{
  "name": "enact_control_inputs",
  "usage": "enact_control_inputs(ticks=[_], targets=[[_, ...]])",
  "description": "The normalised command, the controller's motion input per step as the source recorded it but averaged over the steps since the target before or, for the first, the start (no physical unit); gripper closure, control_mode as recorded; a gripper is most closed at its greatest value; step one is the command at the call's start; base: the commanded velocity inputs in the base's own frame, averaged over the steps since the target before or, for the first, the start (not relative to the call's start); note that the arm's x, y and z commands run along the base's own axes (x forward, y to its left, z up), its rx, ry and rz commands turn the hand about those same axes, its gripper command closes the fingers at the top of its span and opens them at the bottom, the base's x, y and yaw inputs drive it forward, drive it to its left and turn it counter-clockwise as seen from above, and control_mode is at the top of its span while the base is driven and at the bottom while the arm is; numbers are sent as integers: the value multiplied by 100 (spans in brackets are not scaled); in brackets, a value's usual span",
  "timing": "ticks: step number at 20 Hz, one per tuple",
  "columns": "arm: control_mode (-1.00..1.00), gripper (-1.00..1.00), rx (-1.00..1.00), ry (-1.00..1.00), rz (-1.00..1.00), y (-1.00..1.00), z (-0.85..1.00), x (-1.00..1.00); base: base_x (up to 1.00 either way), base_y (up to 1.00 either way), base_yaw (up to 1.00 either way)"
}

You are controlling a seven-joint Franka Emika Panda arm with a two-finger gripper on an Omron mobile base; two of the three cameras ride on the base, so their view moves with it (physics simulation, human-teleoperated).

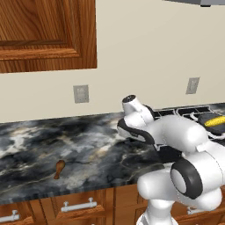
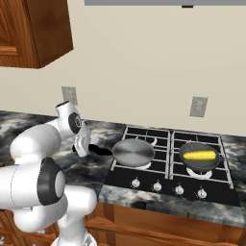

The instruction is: Place both pans onto different burners. Then place the corn and the chicken drumstick on different pans.

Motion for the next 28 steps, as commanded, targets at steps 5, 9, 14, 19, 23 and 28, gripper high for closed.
enact_control_inputs(ticks=[5,9,14,19,23,28], targets=[[-100,100,0,1,-12,-13,0,50,0,0,0],[-100,100,0,7,-6,-21,0,46,0,0,0],[-100,100,0,2,-2,-5,-22,38,0,0,0],[-100,100,0,0,0,0,-37,3,0,0,0],[-100,100,0,0,-1,0,-16,23,0,0,0],[-100,100,0,0,-1,-2,-2,25,0,0,0]])
